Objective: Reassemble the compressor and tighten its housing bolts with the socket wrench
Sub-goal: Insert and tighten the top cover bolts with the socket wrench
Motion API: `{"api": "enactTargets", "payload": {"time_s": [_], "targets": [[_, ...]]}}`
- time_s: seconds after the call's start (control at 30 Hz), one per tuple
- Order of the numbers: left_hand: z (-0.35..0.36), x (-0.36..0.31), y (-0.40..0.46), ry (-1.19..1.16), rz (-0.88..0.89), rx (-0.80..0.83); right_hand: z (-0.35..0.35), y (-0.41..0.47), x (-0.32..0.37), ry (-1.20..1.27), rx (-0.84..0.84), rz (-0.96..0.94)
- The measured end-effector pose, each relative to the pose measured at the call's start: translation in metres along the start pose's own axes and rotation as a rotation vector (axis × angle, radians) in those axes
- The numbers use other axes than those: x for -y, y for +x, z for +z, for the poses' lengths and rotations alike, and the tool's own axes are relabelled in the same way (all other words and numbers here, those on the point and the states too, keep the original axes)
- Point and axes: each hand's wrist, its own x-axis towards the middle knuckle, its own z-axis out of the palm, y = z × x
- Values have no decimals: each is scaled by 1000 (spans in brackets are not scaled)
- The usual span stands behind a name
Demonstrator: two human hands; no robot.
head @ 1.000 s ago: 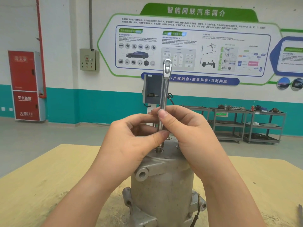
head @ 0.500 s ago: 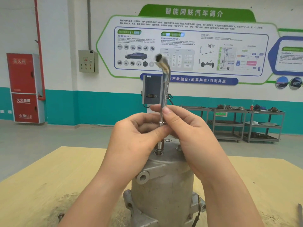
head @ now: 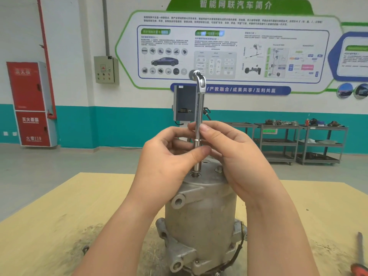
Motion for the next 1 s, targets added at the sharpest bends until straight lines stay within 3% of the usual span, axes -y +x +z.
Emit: {"api": "enactTargets", "payload": {"time_s": [0.23, 0.53, 1.0], "targets": [[-8, 1, -1, -53, 10, 166, -1, -2, 6, 21, 1, 48], [-6, 4, -2, -23, 37, 8, 2, -2, 3, 8, -7, -13], [-8, 0, -3, 2, -4, 56, 3, -4, 1, -68, -5, -23]]}}
